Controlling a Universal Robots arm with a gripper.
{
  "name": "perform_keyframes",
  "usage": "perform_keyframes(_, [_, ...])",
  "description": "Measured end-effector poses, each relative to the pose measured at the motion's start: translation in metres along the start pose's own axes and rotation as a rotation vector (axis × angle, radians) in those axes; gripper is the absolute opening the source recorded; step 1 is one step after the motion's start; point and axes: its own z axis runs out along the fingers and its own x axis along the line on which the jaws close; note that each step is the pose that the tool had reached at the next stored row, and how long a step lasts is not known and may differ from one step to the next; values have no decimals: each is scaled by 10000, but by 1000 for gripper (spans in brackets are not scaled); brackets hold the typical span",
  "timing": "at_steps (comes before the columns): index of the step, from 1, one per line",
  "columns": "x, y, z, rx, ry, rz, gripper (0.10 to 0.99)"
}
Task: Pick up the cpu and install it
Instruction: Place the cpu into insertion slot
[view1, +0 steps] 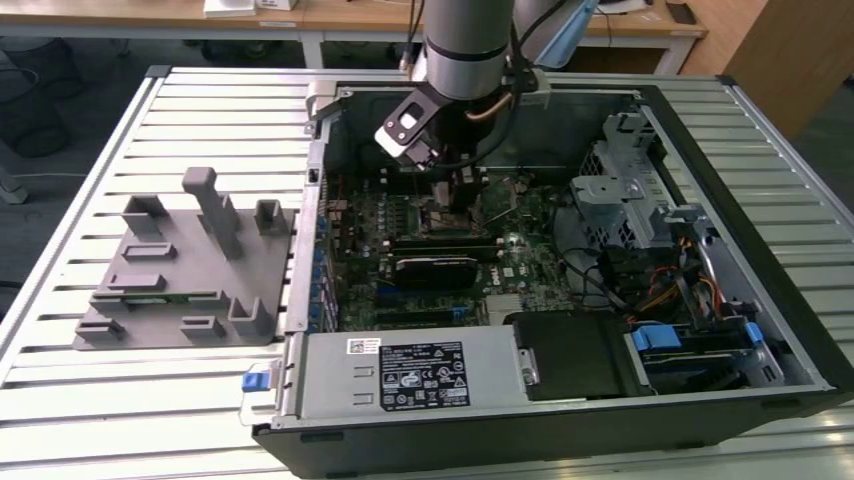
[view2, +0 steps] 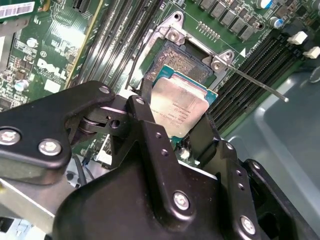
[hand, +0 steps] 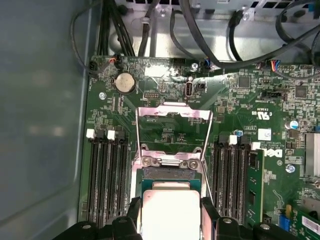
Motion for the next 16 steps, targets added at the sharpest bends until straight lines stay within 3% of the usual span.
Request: perform_keyframes(16, [-6,-34,220,22,-9,169,545])
